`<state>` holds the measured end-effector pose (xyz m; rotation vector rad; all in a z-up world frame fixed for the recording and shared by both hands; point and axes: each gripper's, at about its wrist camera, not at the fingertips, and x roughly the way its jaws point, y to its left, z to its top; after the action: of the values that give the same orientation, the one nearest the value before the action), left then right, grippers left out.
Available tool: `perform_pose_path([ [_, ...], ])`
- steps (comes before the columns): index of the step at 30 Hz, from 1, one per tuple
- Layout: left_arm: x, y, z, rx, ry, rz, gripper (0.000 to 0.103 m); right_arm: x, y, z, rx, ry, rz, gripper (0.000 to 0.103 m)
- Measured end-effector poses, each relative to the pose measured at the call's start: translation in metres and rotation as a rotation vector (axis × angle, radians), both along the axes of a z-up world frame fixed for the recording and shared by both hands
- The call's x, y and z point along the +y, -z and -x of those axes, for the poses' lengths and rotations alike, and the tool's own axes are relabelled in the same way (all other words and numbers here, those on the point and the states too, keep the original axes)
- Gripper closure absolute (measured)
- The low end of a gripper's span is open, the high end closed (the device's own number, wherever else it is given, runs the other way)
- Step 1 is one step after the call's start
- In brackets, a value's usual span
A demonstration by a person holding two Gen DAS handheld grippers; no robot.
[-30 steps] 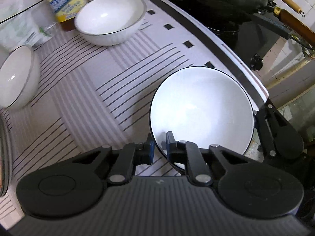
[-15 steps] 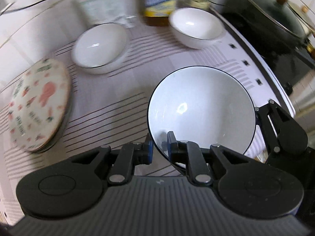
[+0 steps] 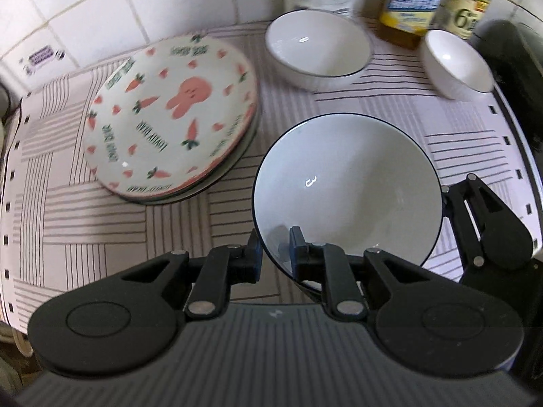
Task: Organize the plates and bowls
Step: 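Carry the white bowl beside the plate stack and lower it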
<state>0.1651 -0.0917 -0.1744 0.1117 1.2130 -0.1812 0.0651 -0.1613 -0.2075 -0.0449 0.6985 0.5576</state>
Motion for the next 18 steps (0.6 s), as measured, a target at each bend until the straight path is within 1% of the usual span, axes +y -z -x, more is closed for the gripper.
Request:
perform_pose_path([
  [7, 0.014, 0.021, -0.007, 0.032, -0.043, 0.013, 0.089, 0.013, 0.016, -0.012, 0.039, -0.043, 0.012, 0.004],
  [11, 0.013, 0.034, -0.011, 0.049, -0.049, 0.013, 0.089, 0.016, 0.027, -0.017, 0.052, -0.054, 0.03, 0.004],
  [13, 0.013, 0.035, -0.011, 0.048, -0.048, 0.011, 0.089, 0.017, 0.033, -0.022, 0.06, -0.059, 0.043, 0.004],
  [15, 0.012, 0.033, -0.013, 0.079, -0.044, 0.022, 0.088, 0.018, 0.035, -0.022, 0.057, -0.053, 0.048, 0.004],
  [18, 0.012, 0.033, -0.016, 0.137, -0.064, 0.048, 0.088, 0.017, 0.034, -0.025, 0.106, -0.034, 0.052, 0.005],
])
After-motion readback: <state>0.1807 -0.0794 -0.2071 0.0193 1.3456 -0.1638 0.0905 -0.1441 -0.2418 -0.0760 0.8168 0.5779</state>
